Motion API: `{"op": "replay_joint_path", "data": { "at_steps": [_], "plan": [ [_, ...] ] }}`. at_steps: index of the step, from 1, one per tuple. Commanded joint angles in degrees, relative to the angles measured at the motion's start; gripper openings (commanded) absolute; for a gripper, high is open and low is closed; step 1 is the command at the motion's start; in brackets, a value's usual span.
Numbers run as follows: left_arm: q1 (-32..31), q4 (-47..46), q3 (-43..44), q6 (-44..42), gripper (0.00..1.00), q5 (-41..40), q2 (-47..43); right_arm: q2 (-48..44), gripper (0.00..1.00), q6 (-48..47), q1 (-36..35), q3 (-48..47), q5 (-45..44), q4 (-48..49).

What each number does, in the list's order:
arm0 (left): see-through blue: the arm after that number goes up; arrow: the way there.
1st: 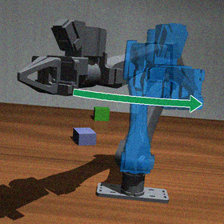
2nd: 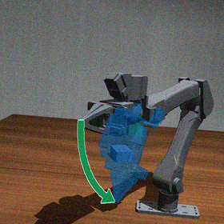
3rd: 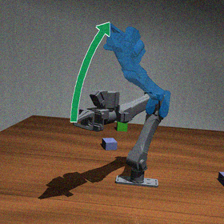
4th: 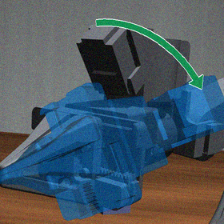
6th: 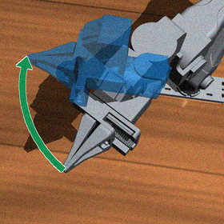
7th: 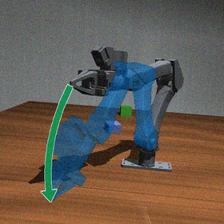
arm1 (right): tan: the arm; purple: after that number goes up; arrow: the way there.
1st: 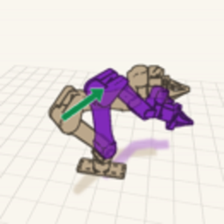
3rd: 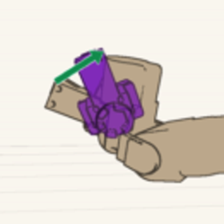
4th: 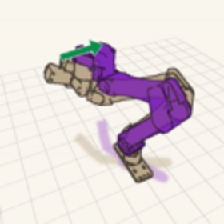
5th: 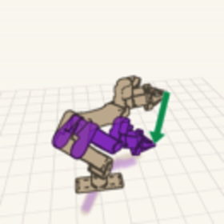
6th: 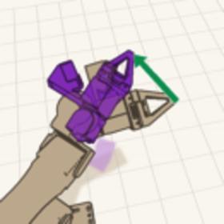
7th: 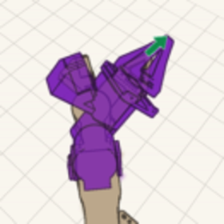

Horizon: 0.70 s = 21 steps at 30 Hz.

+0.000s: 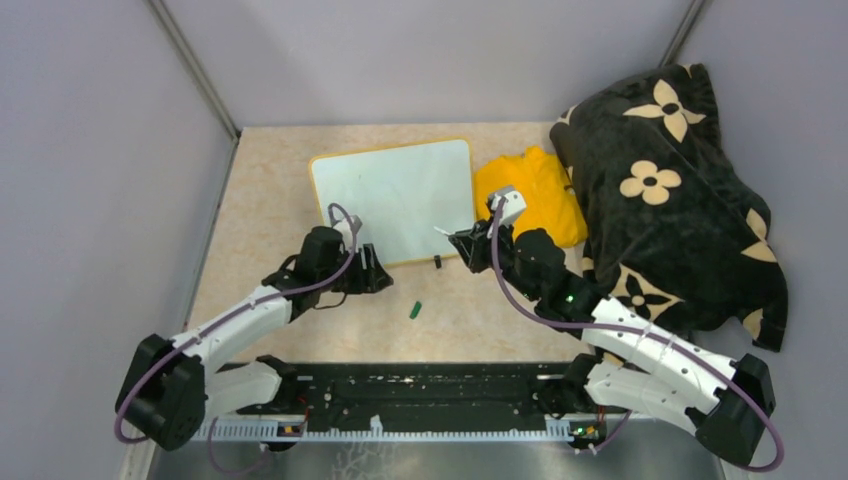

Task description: Write a sentence on the whiteboard

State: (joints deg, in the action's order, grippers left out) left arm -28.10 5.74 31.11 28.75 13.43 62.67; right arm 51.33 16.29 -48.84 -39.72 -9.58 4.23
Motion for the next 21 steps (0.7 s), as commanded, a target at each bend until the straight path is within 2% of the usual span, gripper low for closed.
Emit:
{"op": "replay_joint_path", "data": {
  "at_steps": [1,6,13,21],
  "plan": [
    [-2.63,2.11,1.12,3.63,0.63,-12.51,3.06,-2.03,0.0,-0.23,0.37,-1.12,-1.7,-0.05],
    [-3.65,1.83,0.63,4.53,0.62,-18.34,3.68,-2.88,0.0,-1.15,0.32,-1.49,-2.84,-1.23],
    [-4.67,-1.82,2.34,4.43,0.62,-17.84,10.59,-3.24,0.0,-1.44,0.37,-1.32,-3.33,-1.48],
    [-6.88,-2.92,6.04,4.73,0.55,-22.33,15.87,-3.78,0.0,-1.73,0.37,-1.23,-3.64,-1.81]
  ]
}}
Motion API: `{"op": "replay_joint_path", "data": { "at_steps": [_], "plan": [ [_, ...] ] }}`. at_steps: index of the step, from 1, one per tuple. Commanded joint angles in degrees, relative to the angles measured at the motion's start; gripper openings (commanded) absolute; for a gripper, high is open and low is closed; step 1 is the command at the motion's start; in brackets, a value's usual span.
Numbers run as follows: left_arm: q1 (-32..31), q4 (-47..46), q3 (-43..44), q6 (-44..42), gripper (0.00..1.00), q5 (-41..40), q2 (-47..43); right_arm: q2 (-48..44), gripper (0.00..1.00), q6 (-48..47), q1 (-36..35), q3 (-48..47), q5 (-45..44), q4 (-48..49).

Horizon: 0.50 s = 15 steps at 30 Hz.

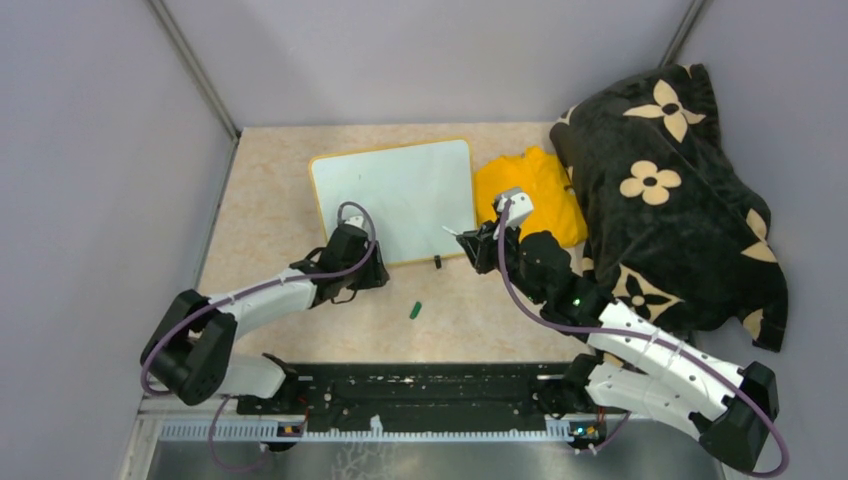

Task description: Write a sentence on the whiteboard

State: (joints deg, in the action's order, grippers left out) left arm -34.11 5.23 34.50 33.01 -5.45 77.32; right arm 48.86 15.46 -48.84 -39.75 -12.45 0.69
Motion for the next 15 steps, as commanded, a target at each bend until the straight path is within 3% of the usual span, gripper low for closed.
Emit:
{"op": "replay_joint_path", "data": {
  "at_steps": [1,11,15],
  "plan": [
    [-1.09,-2.51,2.89,0.47,0.54,-3.95,1.48,-1.31,0.0,-0.83,0.33,-1.21,-0.77,1.77],
    [-1.91,-3.39,3.56,-0.99,0.48,-7.57,3.66,-1.01,0.0,-0.61,0.28,-1.13,-0.81,1.86],
    [-2.38,-3.63,3.99,-1.49,0.39,-7.99,4.69,-0.88,0.0,-0.62,0.32,-1.12,-0.73,1.86]
  ]
}}
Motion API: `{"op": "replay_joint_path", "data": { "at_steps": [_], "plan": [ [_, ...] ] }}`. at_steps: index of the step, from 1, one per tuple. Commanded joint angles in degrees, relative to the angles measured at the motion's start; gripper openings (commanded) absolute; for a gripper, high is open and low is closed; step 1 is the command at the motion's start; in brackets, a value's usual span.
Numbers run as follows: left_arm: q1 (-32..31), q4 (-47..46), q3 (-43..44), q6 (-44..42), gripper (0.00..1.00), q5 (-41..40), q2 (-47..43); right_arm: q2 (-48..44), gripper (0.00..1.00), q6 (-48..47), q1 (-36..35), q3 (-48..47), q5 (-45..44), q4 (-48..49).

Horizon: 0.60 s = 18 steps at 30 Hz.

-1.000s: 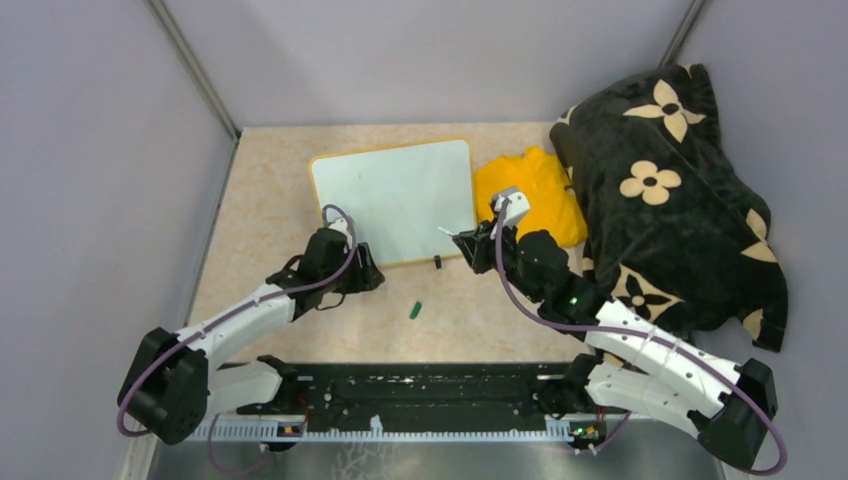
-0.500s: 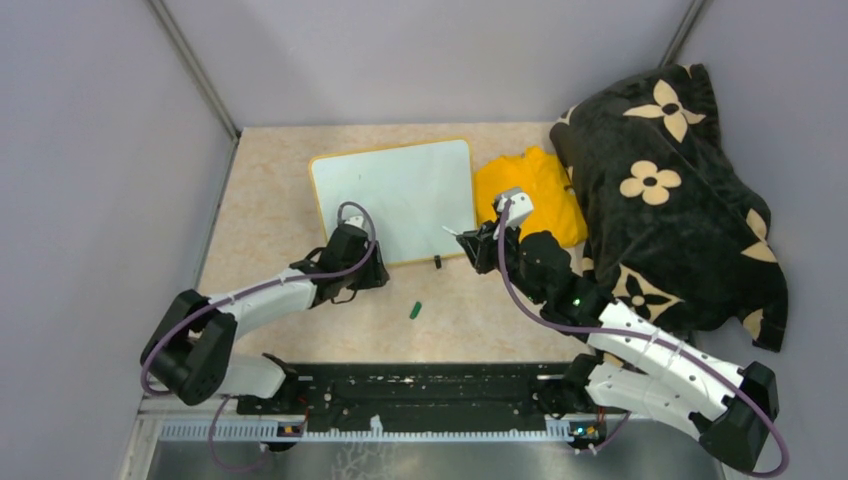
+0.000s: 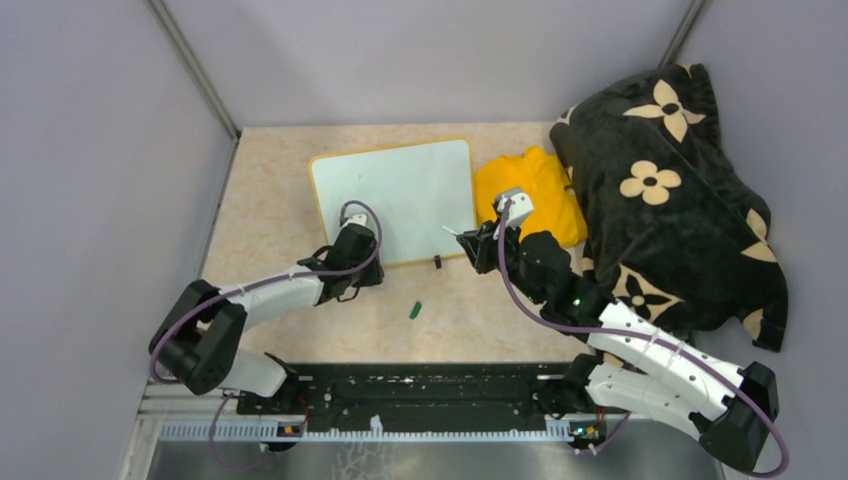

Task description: Write a sentence on the whiteboard

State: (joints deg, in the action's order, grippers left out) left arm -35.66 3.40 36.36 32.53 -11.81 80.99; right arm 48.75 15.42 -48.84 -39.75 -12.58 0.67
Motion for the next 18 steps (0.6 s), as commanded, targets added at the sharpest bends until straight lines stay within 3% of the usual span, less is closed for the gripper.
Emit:
{"op": "replay_joint_path", "data": {
  "at_steps": [1,16,18],
  "plan": [
    [-0.97,-1.81,2.28,-1.06,0.37,-1.66,1.4,-0.78,0.0,-0.61,0.32,-1.19,-0.6,1.88],
    [-6.03,-4.33,1.13,-1.24,0.0,-1.13,2.38,-1.25,0.0,-0.17,0.32,-1.3,-0.47,1.2],
    [-6.72,-4.89,0.38,-0.87,0.0,-0.94,1.65,-1.37,0.0,-0.05,0.32,-1.3,-0.49,1.15]
  ]
}}
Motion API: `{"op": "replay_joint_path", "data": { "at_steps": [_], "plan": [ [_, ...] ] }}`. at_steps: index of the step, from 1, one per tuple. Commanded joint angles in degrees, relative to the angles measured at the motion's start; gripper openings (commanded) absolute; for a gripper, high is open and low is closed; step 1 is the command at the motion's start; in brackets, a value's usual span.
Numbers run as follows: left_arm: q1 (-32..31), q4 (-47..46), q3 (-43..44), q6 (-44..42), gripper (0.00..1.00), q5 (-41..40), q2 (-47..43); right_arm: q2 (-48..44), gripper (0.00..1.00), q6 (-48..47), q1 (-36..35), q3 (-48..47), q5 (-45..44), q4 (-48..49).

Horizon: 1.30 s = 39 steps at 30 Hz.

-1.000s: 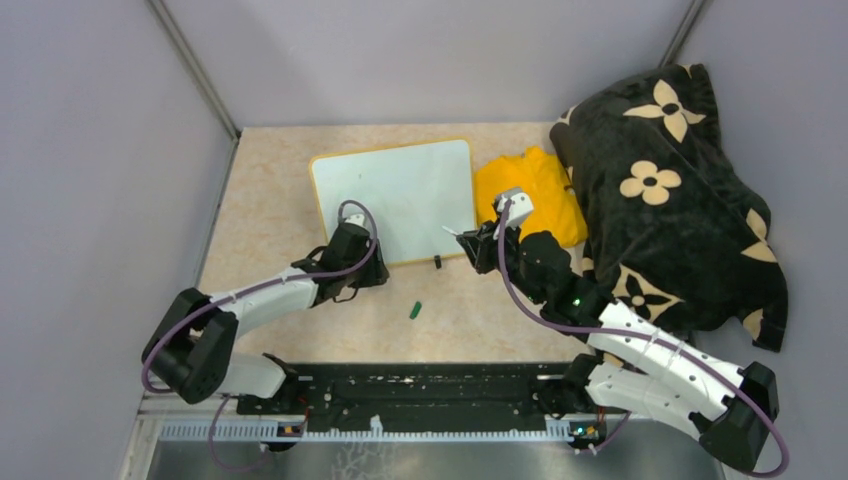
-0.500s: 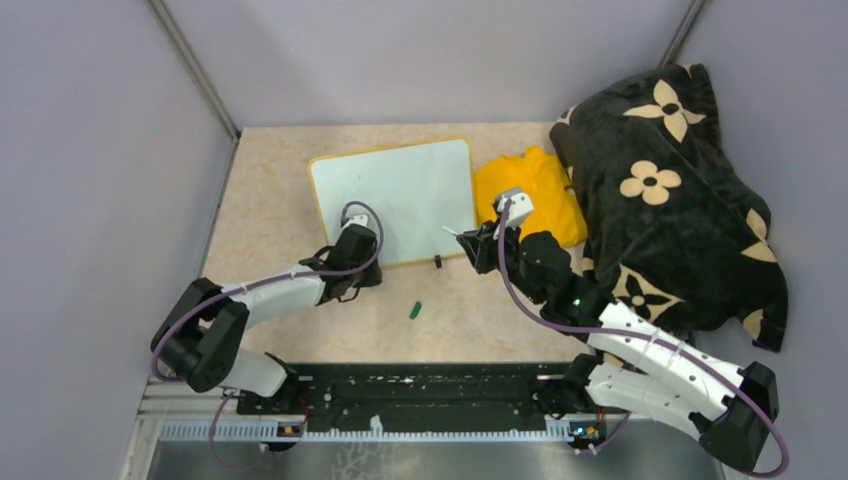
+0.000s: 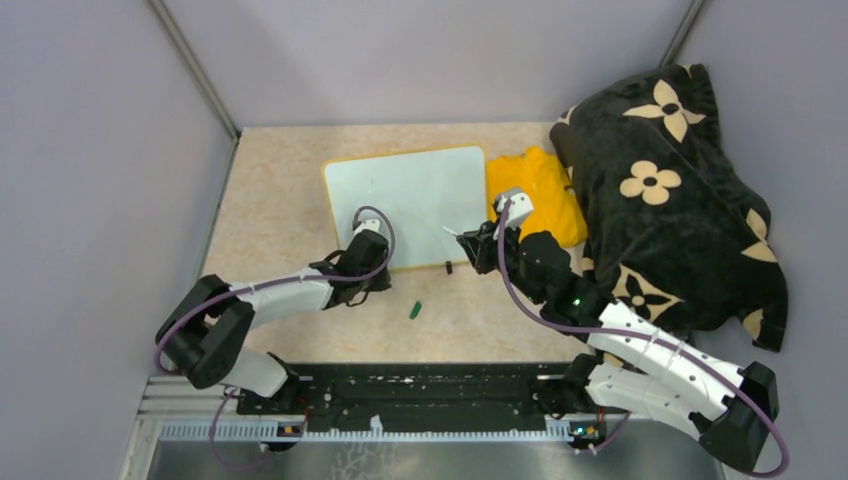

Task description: Write a sentence on the whiteboard

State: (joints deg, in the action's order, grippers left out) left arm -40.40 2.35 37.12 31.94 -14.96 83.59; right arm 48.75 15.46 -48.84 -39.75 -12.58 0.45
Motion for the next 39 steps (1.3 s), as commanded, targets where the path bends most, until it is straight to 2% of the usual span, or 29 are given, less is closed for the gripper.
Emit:
{"op": "replay_joint_path", "data": {
  "at_steps": [1,20,23,25,27,35,39],
  "plan": [
    [-2.28,-3.83,-0.67,-0.08,0.0,2.22,-1.24,-1.4,0.0,-0.15,0.36,-1.37,-0.44,1.35],
    [-6.93,-2.61,-0.34,11.82,0.0,-3.71,-0.52,-2.47,0.0,0.55,0.32,-1.14,-0.58,0.53],
    [-7.67,-2.61,0.47,12.24,0.05,-3.56,0.26,-2.61,0.0,0.53,0.33,-0.95,-0.55,0.38],
    [-7.93,-0.92,1.08,12.54,0.12,-3.61,0.45,-2.74,0.0,0.53,0.32,-0.95,-0.55,0.28],
    [-8.02,0.59,1.32,12.85,0.24,-4.03,-0.26,-2.9,0.0,0.37,0.32,-1.12,-0.54,0.11],
    [-8.1,9.26,1.09,10.95,0.78,-3.58,-10.58,-3.82,0.0,-0.83,0.33,-1.95,-0.46,-0.36],
    [-7.99,15.61,1.98,6.27,0.93,-6.18,-18.25,-4.4,0.0,-2.21,0.31,-2.42,0.58,-0.36]
  ]
}}
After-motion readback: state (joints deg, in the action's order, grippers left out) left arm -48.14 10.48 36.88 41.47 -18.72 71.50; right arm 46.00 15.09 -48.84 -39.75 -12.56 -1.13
